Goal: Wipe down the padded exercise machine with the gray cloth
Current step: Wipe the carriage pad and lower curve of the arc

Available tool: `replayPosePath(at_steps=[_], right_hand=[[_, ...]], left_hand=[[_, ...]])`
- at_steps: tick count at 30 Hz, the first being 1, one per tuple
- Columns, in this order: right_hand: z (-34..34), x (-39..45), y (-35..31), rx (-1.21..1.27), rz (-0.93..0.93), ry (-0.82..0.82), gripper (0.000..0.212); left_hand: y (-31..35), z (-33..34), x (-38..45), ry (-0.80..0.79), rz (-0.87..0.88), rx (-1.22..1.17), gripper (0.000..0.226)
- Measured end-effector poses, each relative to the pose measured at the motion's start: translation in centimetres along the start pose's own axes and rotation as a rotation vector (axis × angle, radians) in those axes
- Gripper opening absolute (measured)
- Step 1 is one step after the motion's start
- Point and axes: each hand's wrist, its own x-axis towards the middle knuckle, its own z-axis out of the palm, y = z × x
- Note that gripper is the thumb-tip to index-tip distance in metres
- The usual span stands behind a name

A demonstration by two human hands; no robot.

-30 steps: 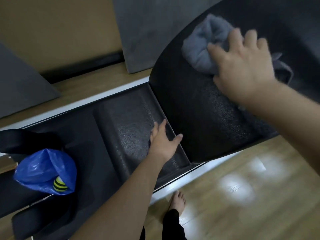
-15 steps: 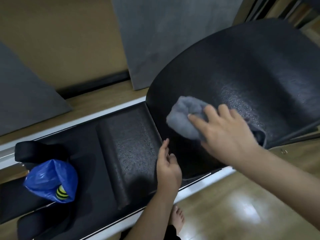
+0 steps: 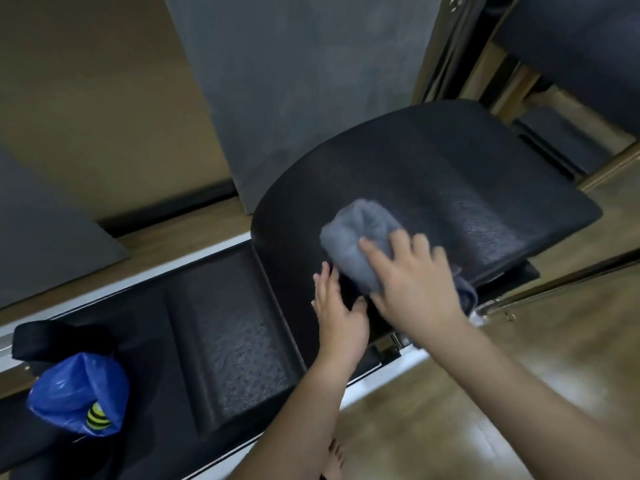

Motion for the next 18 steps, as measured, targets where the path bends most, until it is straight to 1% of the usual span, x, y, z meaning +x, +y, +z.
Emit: replayPosePath(at_steps=[1, 3, 5, 6, 8, 10, 13, 14, 15, 16, 18], right_hand=[[0.2, -1.4, -0.3, 0.012, -0.062, -0.015, 0.066], [0.2, -2.6, 0.3, 0.051, -0.094, -0.044, 0.068], [-0.2, -1.5, 2.3, 0.09, -0.056, -0.053, 0.074], [-0.3, -0.5, 3.7, 0.085, -0.016, -0.05, 0.075], [-0.5, 2.2, 7.1, 0.045, 0.124, -0.035, 0.073], [-0.2, 4.9, 11.3, 0.056, 0.349, -0.062, 0.07], [0.0, 7.5, 16.2, 0.238, 0.72, -0.128, 0.066], [0.0, 7.8, 16.5, 0.272, 0.782, -0.139, 0.065], [-0.1, 7.9, 16.1, 0.249, 0.791, -0.145, 0.065], [-0.3, 7.7, 15.1, 0.198, 0.761, -0.145, 0.067], [-1.0, 6.4, 12.3, 0.125, 0.62, -0.125, 0.072]], left_hand=[[0.1, 0.0, 0.0, 0.003, 0.003, -0.014, 0.068], [-0.4, -0.1, 0.1, -0.017, 0.03, 0.021, 0.073], [-0.7, -0.3, 0.0, -0.062, 0.028, 0.102, 0.076], [-0.9, -0.2, 0.2, -0.062, 0.026, 0.127, 0.075], [-1.3, 0.0, 0.2, -0.047, 0.027, 0.163, 0.07], [-1.5, 0.3, 0.1, -0.047, 0.055, 0.217, 0.071], [-1.6, 0.5, 0.0, -0.039, 0.066, 0.259, 0.071], [-1.6, 0.6, 0.0, -0.032, 0.074, 0.26, 0.071], [-1.5, 0.6, -0.1, -0.021, 0.076, 0.259, 0.071], [-1.4, 0.7, 0.0, -0.008, 0.064, 0.263, 0.071], [-1.1, 1.0, 0.2, 0.043, 0.051, 0.29, 0.068]])
